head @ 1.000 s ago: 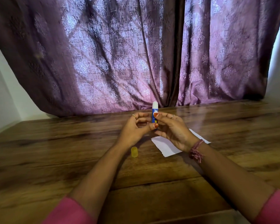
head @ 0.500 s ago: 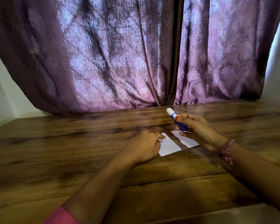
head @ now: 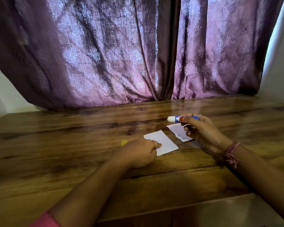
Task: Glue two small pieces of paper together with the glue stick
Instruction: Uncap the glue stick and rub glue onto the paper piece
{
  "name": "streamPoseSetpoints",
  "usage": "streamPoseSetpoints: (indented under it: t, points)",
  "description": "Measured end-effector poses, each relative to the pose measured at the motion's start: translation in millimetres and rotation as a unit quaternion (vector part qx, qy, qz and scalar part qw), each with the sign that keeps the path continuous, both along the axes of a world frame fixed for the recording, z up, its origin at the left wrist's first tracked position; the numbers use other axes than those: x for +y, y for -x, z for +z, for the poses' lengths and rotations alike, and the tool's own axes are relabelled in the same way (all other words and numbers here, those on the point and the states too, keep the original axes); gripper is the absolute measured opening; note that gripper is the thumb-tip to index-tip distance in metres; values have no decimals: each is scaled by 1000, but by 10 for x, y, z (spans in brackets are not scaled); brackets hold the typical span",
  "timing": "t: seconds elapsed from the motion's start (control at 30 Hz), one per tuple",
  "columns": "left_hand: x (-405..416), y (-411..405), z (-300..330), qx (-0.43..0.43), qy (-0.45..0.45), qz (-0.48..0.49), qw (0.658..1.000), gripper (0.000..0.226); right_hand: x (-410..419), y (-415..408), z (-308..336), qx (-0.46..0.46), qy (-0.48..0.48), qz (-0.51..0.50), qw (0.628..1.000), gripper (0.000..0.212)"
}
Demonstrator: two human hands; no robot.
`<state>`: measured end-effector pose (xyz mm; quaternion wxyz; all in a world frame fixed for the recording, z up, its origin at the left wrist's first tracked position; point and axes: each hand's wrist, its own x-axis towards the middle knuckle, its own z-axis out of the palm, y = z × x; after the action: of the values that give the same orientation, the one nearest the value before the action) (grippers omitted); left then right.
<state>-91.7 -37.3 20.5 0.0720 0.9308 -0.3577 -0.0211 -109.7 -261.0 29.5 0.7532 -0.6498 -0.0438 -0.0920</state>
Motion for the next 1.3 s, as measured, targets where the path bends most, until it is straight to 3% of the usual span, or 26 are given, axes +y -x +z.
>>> streamPoseSetpoints:
  t: [0.17, 0.33, 0.53, 0.83, 1.07, 1.3]
  points:
    - [138, 243, -69, 1, 30, -12, 999, 44, -45, 115, -42, 2, -9, 10, 1000, 11]
    - [327, 438, -149, -57, 80, -61, 993, 40, -91, 247, -85, 34, 0, 26, 999, 17]
    - [389, 535, -179, -52, 205, -57, 976, 40, -91, 325, -97, 47, 49, 45, 997, 9]
    - [513, 406, -136, -64, 89, -111, 988, 45, -20, 300, -98, 48, 65, 55, 995, 15]
    - [542, 443, -159, -43, 129, -139, 981, 42, -33, 296, -128, 46, 90, 45, 994, 12]
    - [534, 382, -199, -25, 146, -118, 982, 36, 83, 237, -114, 16, 181, 37, 983, 9]
